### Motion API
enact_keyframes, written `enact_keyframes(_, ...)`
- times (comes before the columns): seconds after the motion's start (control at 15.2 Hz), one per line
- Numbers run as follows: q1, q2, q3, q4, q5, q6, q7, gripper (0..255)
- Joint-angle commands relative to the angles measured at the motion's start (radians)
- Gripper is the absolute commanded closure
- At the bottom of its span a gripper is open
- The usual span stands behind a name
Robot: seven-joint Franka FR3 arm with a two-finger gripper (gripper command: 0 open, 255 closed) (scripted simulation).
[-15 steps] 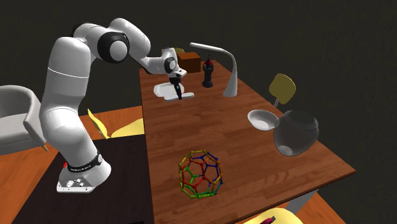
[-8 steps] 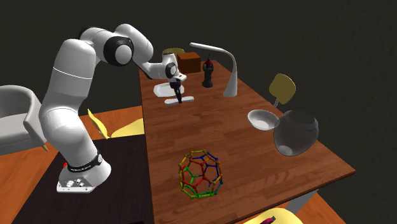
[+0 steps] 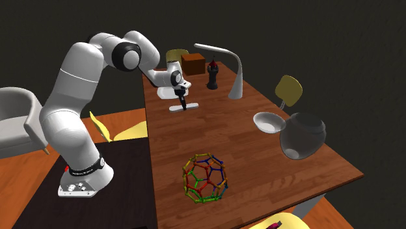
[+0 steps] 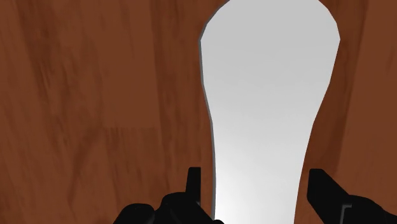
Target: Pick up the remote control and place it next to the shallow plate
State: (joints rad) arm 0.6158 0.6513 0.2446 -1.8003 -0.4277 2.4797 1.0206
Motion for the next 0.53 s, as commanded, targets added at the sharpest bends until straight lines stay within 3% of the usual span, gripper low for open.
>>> enact_keyframes(0.0,0.003,0.011,-0.004,0.004,-0.004,0.008,0.004,255)
enact_keyframes(0.4,0.003,0.011,-0.004,0.004,-0.004,0.008,0.004,255)
enact_keyframes(0.46,0.003,0.011,-0.004,0.004,-0.004,0.008,0.004,0)
